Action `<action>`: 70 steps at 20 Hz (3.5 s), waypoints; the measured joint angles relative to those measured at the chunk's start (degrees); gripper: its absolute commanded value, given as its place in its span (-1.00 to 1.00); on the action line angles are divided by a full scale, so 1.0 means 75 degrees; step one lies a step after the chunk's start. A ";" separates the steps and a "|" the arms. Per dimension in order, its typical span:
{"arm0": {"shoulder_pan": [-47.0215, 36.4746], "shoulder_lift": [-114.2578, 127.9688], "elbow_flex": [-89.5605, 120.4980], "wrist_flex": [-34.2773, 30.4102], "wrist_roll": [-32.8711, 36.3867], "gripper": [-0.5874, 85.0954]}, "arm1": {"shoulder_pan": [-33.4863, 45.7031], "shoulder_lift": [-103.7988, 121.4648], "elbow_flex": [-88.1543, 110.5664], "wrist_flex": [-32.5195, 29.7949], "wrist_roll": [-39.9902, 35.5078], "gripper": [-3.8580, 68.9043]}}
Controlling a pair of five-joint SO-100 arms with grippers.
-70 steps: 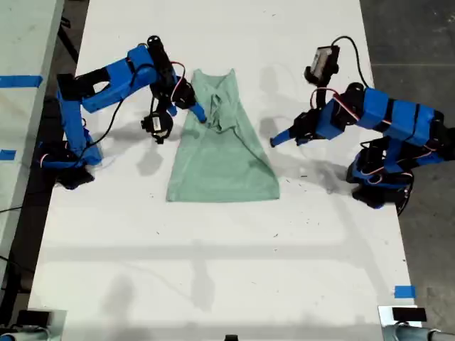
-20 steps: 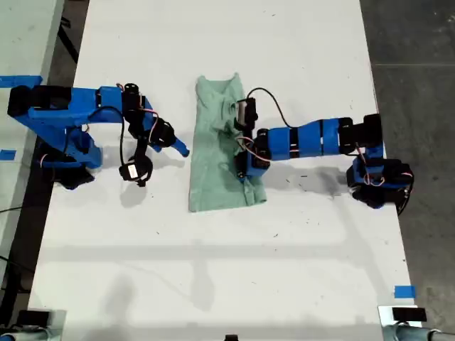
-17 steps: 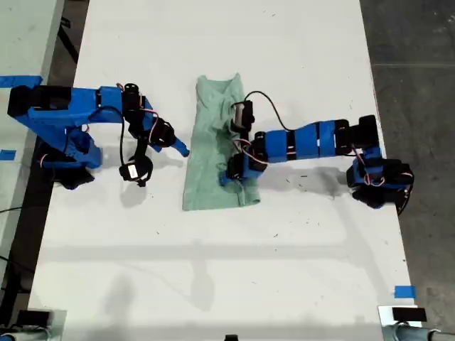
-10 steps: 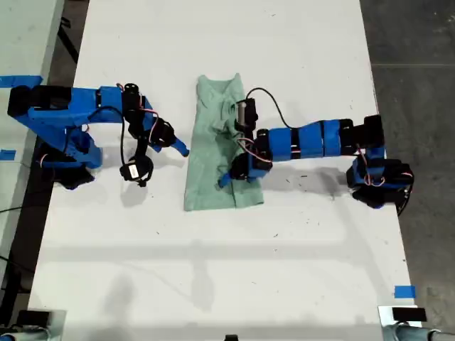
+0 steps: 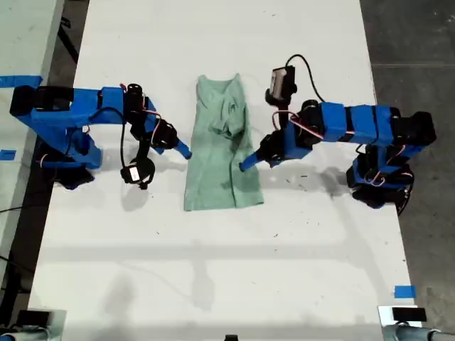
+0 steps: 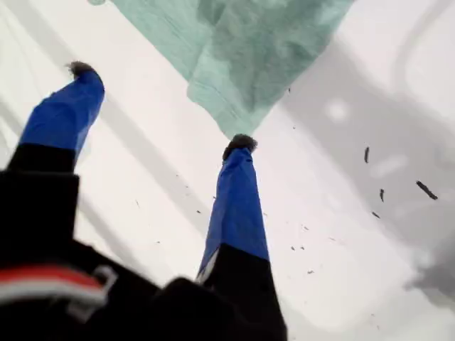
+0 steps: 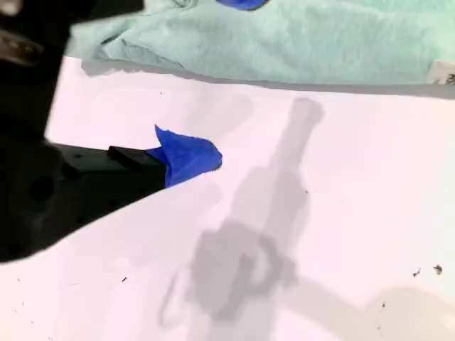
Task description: Fold tshirt
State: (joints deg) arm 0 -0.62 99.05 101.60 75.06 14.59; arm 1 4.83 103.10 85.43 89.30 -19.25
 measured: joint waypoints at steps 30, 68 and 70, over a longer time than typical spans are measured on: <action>0.0820 -0.3867 -0.3316 0.0996 -0.1043 -0.99 | 0.0047 0.1184 0.1992 -0.0844 0.0375 -0.03; 0.1887 -0.0516 -0.1441 0.1594 -0.1770 -0.31 | -0.0832 -0.0738 0.0492 -0.1160 0.0715 -0.06; 0.1922 -0.0516 -0.1406 0.1301 -0.1781 -0.31 | -0.0832 -0.1535 -0.0234 -0.1160 0.0738 -0.06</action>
State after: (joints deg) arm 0 13.80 95.19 91.05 84.81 1.23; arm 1 -1.41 91.58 83.67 80.60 -13.71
